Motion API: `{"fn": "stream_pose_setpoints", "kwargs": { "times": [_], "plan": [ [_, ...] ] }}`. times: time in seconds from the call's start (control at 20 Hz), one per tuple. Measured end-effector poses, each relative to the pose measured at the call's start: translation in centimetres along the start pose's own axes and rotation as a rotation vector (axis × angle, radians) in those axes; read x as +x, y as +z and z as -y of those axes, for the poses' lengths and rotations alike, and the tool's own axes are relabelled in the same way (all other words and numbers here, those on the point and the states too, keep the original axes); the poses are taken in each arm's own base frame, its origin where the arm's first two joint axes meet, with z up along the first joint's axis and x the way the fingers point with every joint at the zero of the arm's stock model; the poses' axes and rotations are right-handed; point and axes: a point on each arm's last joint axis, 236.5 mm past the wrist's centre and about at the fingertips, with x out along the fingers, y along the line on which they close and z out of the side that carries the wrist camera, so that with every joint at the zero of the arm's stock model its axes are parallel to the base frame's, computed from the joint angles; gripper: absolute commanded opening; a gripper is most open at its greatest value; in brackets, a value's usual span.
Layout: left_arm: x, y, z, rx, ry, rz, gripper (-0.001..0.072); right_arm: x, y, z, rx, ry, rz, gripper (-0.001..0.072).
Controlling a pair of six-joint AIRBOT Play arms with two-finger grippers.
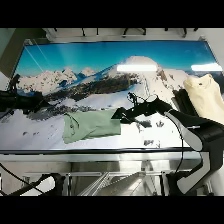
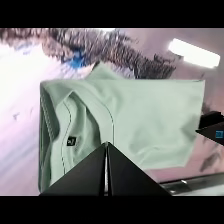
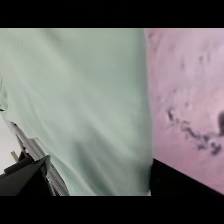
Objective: Fold the shirts.
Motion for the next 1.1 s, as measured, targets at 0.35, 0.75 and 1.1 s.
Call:
{"fn": "stream_pose_setpoints", "kwargs": {
  "times": [0.35, 0.75, 1.1],
  "plan": [
    [-0.5, 1.7, 3.2, 0.136, 0.045, 0.001, 0.0012, 4.2, -1.0, -2.7, -0.045, 0.082, -0.002, 0.0022],
    [-0.1, -0.5, 3.5, 0.198, 0.046, -0.113, 0.0012, -2.9, -1.6, -6.6, -0.119, 0.077, 0.057, 0.0022],
    [-1.1, -0.5, 5.5, 0.214, -0.003, -0.077, 0.0012, -16.9, -3.8, -6.2, -0.065, -0.078, 0.414, 0.0022]
  ]
}}
